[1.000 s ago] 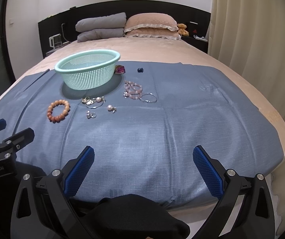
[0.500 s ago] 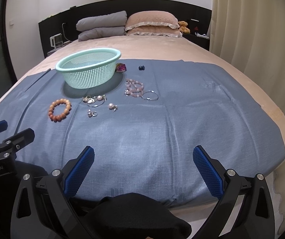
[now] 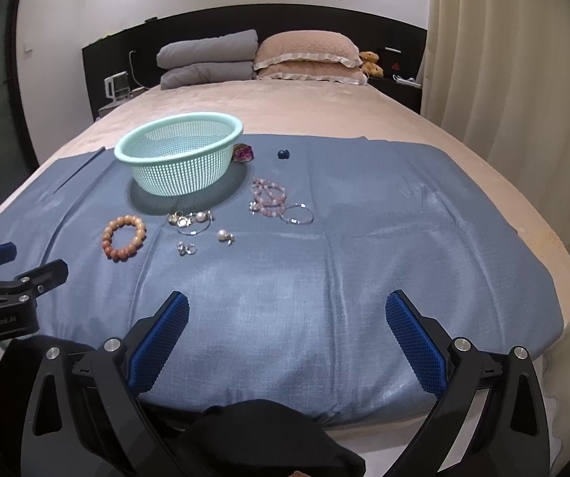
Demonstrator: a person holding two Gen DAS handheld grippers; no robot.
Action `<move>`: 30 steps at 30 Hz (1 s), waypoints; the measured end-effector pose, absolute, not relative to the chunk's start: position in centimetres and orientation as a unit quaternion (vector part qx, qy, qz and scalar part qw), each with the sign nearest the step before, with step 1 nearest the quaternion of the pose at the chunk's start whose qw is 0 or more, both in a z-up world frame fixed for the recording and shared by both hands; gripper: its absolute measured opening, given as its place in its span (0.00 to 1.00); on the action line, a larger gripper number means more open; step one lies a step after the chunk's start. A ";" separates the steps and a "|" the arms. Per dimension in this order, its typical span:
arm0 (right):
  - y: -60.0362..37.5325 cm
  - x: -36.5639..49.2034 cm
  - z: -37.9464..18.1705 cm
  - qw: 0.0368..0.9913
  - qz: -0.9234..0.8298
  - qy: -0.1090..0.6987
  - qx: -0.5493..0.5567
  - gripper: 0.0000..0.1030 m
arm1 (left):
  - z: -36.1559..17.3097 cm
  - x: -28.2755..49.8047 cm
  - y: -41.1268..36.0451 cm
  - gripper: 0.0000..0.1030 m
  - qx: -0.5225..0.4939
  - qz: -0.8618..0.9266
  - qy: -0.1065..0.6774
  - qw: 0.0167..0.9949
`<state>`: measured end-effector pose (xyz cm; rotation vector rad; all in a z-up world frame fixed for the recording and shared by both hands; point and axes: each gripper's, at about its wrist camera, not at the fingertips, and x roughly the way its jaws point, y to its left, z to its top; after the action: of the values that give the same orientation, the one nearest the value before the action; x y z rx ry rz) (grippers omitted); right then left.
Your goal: Organize jewelry
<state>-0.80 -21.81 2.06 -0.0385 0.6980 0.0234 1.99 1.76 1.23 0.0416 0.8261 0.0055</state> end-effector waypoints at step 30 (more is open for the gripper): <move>-25.0 15.9 0.3 0.932 0.045 0.358 -0.021 0.92 | -2.4 14.2 1.9 0.94 0.122 -0.056 0.433 0.891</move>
<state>15.90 -25.00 0.31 -0.0425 0.7332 0.0912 14.18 1.87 -2.36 0.2532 0.8984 -0.1164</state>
